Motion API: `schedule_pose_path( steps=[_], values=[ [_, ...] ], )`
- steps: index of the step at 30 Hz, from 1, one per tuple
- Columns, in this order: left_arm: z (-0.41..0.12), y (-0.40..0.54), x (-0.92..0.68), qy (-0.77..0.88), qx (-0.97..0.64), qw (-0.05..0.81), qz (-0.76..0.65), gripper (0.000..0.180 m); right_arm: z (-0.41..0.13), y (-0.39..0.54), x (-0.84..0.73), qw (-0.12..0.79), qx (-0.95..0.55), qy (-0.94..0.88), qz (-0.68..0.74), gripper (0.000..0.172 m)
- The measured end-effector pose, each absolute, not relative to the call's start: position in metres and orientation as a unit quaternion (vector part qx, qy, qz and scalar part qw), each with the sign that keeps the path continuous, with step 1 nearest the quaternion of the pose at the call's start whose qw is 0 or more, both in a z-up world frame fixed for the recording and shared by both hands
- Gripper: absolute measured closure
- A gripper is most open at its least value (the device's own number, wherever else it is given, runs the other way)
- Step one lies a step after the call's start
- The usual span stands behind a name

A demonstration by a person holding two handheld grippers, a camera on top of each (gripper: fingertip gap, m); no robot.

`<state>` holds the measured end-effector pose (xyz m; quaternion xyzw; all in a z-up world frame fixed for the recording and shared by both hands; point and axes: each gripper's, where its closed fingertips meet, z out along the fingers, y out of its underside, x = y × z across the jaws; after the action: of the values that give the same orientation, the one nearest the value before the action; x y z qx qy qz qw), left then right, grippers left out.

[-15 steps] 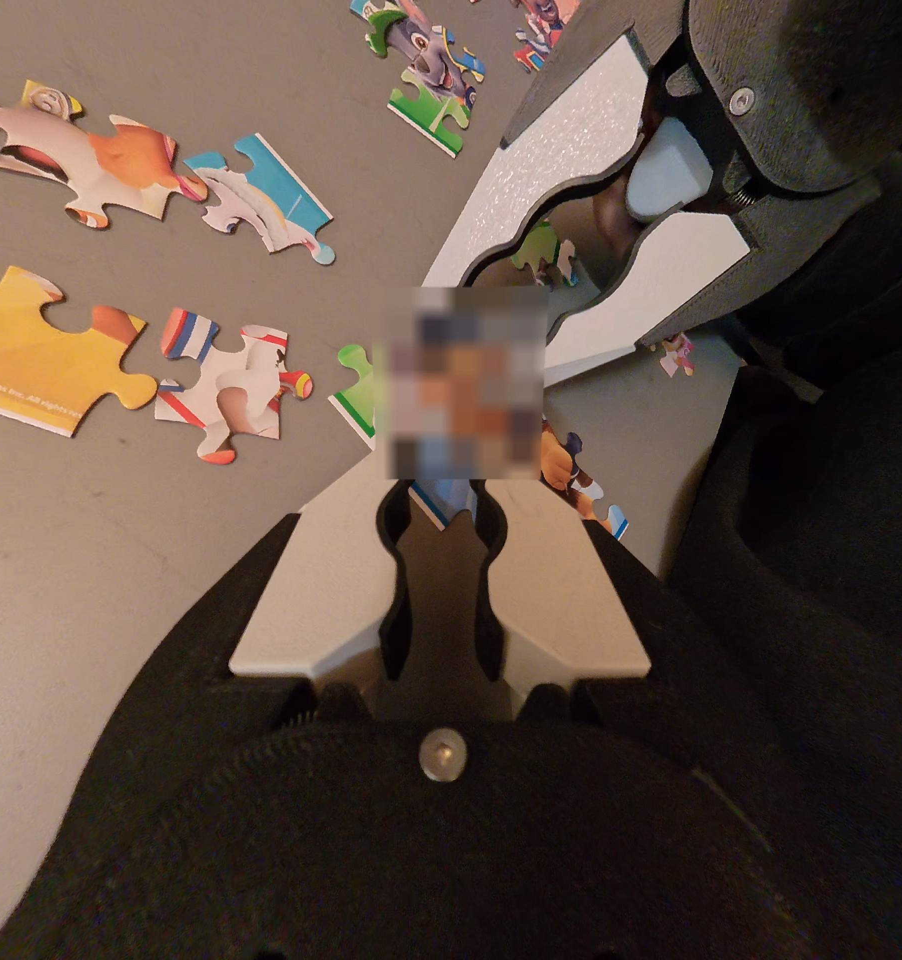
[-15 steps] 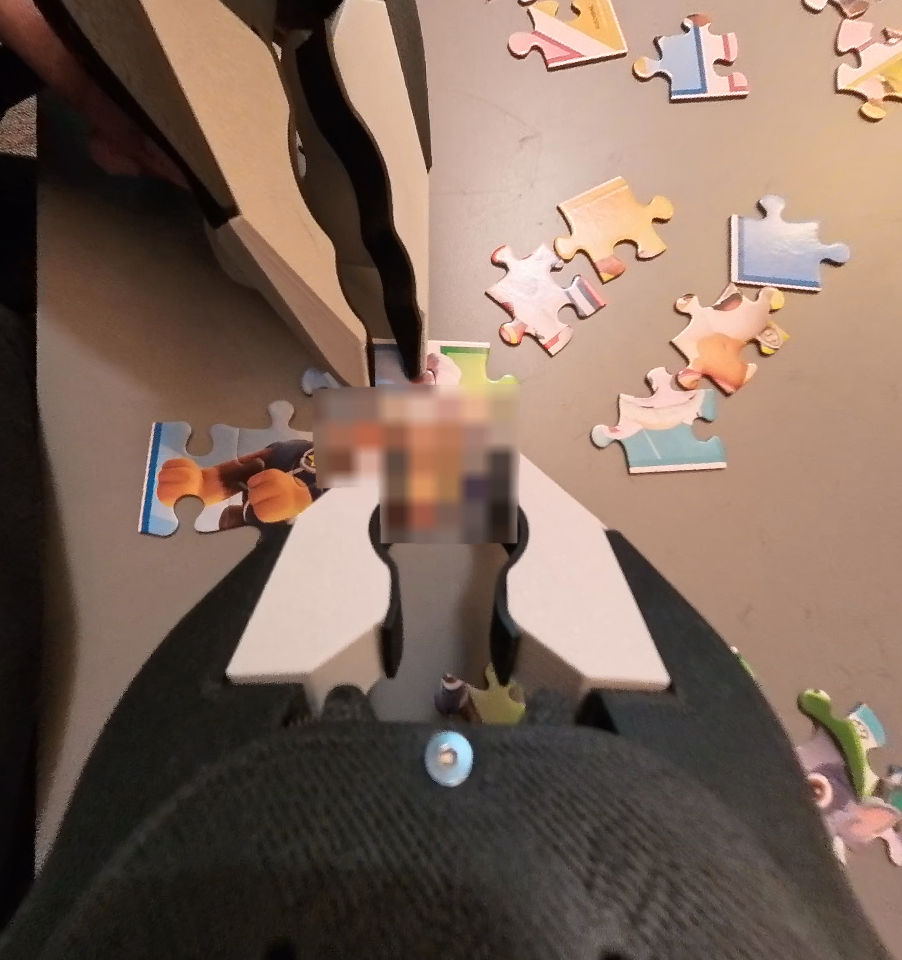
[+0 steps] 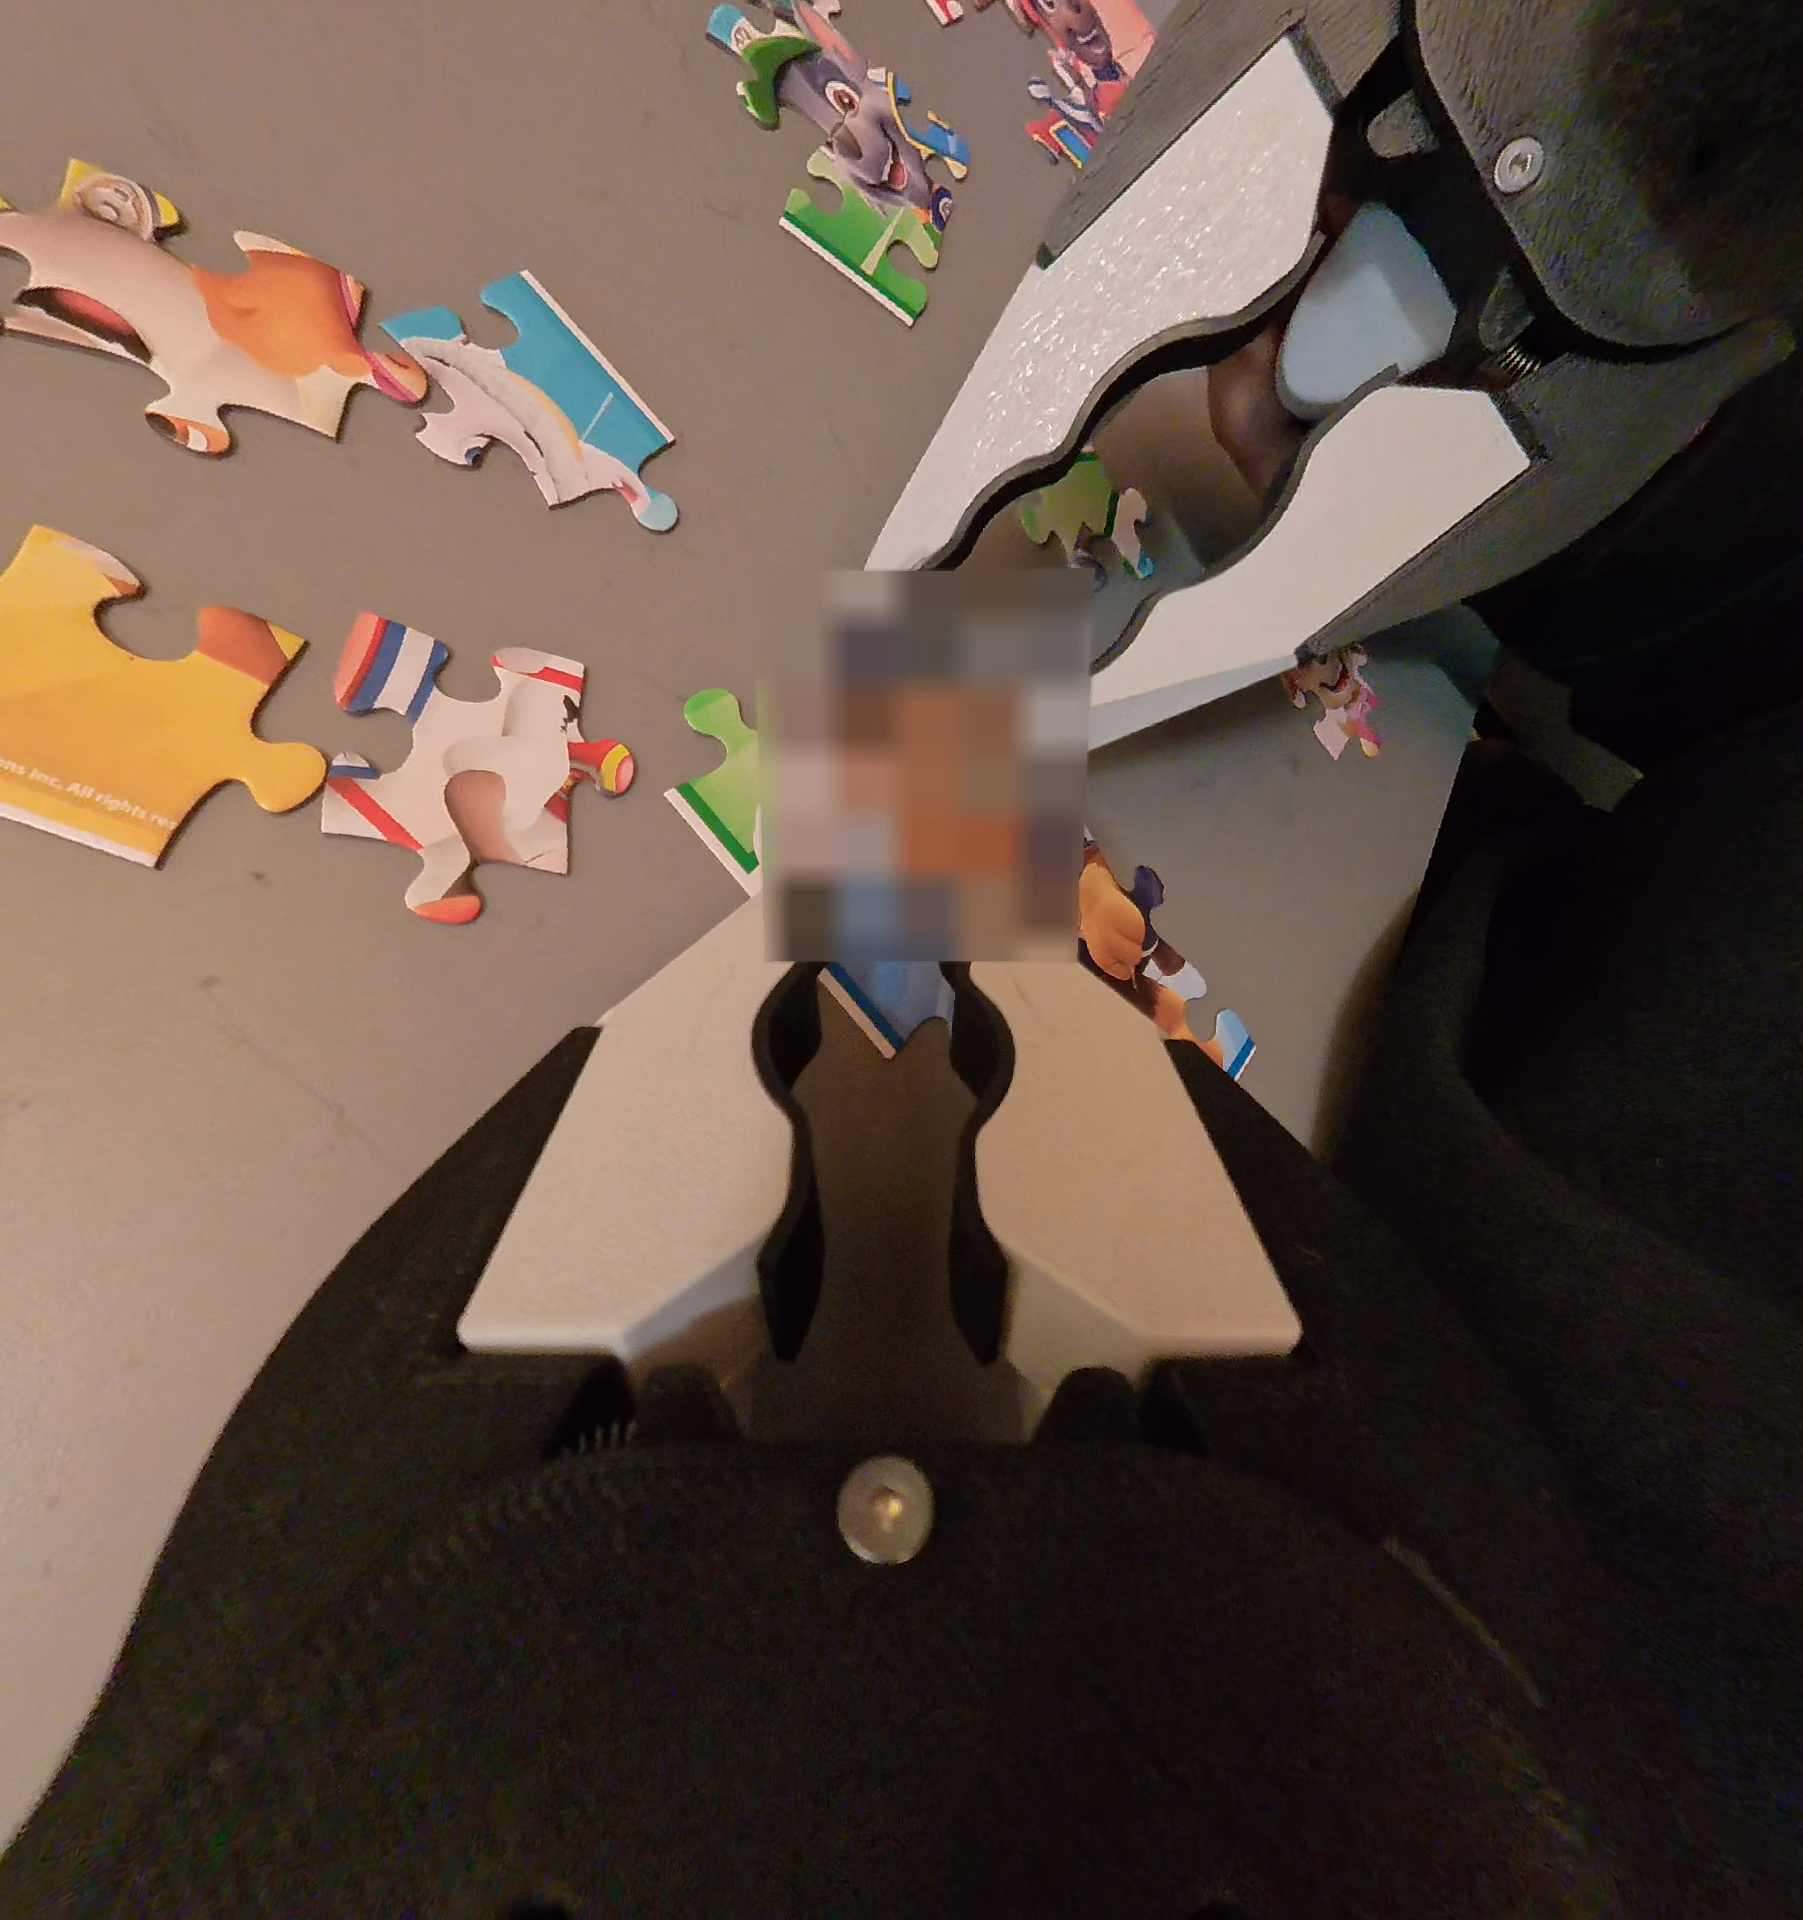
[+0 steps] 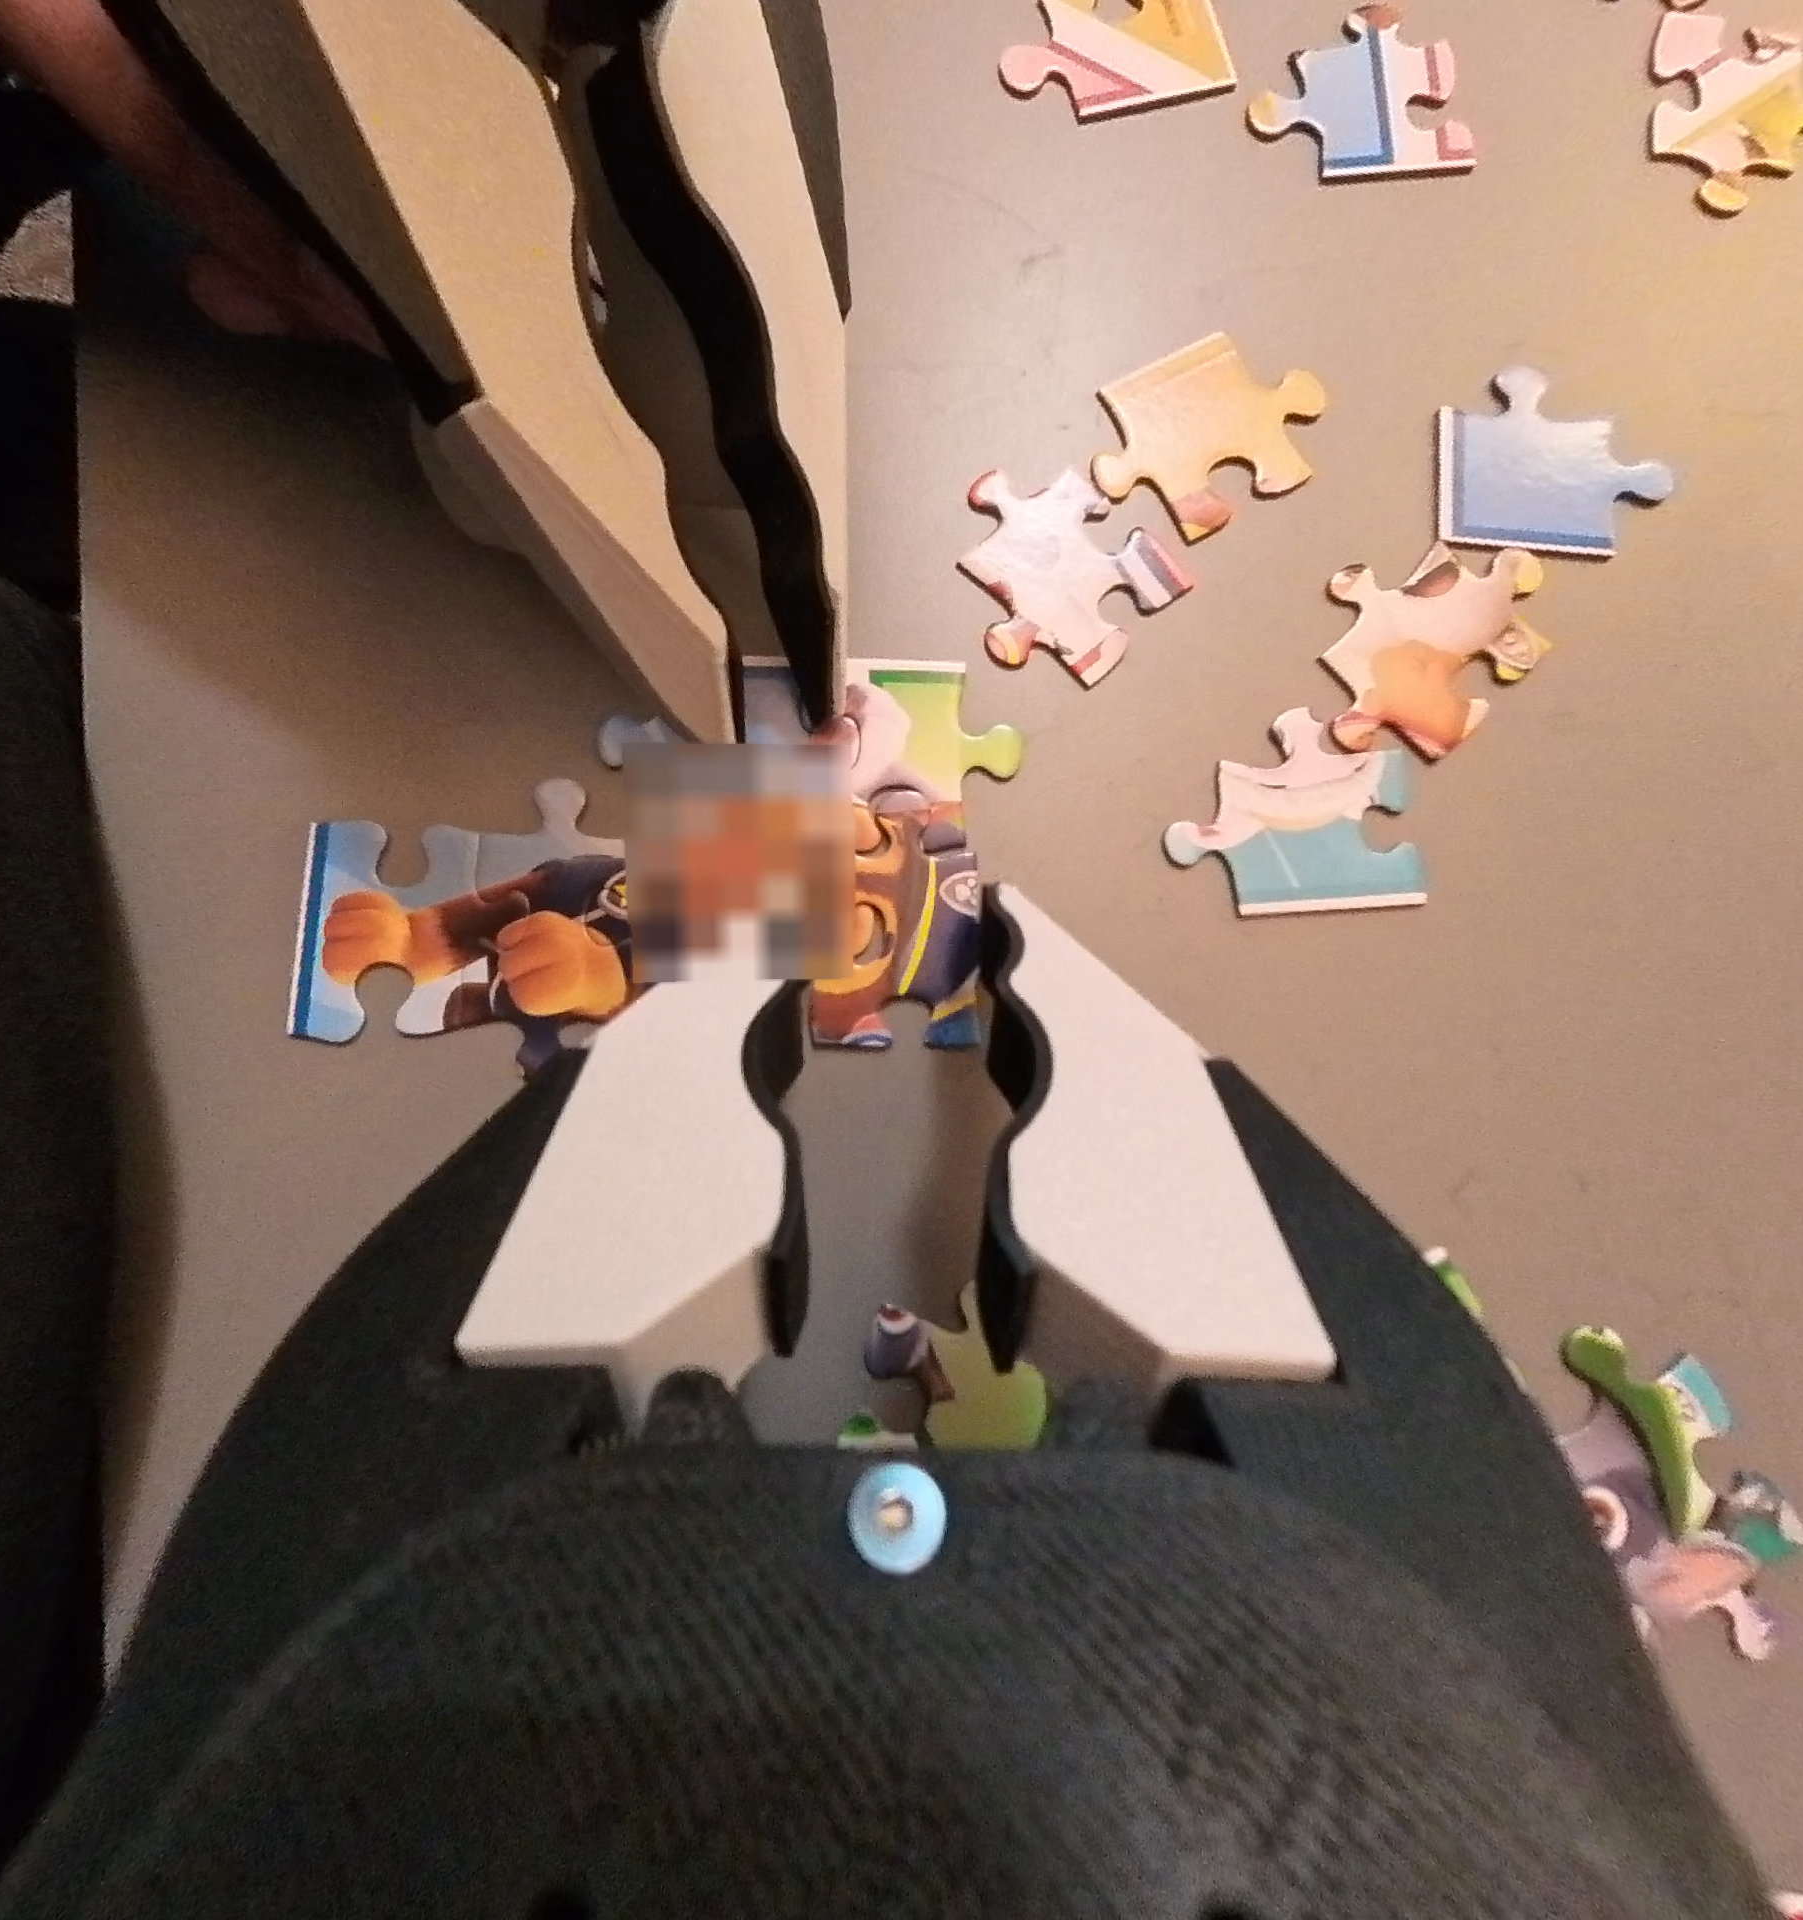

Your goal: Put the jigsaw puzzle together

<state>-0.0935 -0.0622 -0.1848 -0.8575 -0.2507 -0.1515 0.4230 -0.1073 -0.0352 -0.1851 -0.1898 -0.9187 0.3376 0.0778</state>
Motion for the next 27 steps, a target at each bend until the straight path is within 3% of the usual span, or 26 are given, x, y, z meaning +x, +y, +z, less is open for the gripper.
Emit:
schedule_pose_path(
  steps=[27],
  values=[
    [-0.185, -0.062, -0.094, -0.256, -0.856, 0.422, -0.156, 0.164, -0.182, -0.042, -0.106, 0.070, -0.213, -0.910, 0.347, 0.150]
  ],
)
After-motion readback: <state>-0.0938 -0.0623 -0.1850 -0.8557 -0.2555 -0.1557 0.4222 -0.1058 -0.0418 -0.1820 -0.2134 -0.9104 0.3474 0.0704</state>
